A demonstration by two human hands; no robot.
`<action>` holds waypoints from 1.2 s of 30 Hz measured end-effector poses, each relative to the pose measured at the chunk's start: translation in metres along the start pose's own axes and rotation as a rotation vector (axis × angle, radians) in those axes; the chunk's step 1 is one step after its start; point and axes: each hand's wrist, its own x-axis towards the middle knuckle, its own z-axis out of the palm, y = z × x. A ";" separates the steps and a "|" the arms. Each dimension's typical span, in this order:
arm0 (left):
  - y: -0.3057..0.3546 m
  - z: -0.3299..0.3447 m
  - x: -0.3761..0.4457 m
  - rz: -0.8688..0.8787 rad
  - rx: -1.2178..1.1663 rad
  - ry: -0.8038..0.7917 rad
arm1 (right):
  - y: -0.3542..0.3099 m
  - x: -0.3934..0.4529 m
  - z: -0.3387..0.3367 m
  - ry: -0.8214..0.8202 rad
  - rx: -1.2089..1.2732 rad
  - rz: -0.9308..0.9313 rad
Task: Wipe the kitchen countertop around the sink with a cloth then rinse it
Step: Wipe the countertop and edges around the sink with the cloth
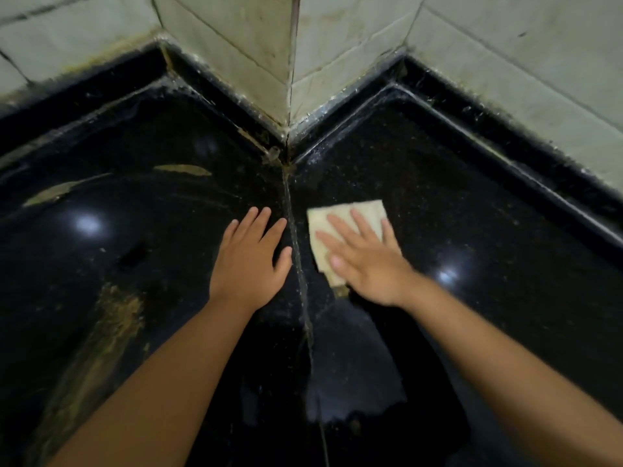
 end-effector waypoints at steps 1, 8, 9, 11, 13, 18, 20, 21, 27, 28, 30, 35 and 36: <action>0.000 0.000 0.000 -0.006 0.005 -0.008 | -0.009 -0.020 0.015 0.037 -0.037 -0.055; 0.006 -0.005 -0.004 -0.013 0.058 -0.032 | -0.019 -0.168 0.119 0.148 -0.162 -0.055; 0.006 -0.005 -0.005 -0.016 0.074 -0.029 | -0.011 -0.184 0.125 0.160 -0.136 -0.005; 0.008 -0.006 -0.006 -0.032 0.111 -0.041 | 0.007 -0.201 0.126 0.124 -0.051 0.166; 0.011 -0.008 -0.006 -0.049 0.143 -0.068 | 0.021 -0.190 0.109 0.172 0.005 0.390; 0.018 -0.018 -0.008 -0.069 0.158 -0.114 | 0.014 -0.072 0.039 0.194 0.233 0.604; 0.015 -0.020 -0.011 -0.064 0.144 -0.065 | -0.017 -0.041 0.027 0.156 0.195 0.495; 0.011 -0.022 -0.013 -0.058 0.128 -0.027 | -0.036 -0.037 0.029 0.135 0.183 0.419; 0.022 -0.018 -0.043 0.054 0.040 0.018 | -0.088 -0.143 0.127 0.353 0.099 0.281; 0.032 -0.015 -0.053 0.089 0.030 -0.003 | -0.082 -0.173 0.145 0.325 0.081 0.298; 0.055 -0.005 -0.073 0.158 0.017 -0.090 | -0.055 -0.228 0.167 0.345 0.035 0.368; 0.100 0.014 -0.099 0.225 0.097 -0.254 | 0.028 -0.278 0.153 0.326 0.138 0.814; 0.104 0.015 -0.101 0.215 0.110 -0.270 | 0.043 -0.266 0.138 0.305 0.223 0.932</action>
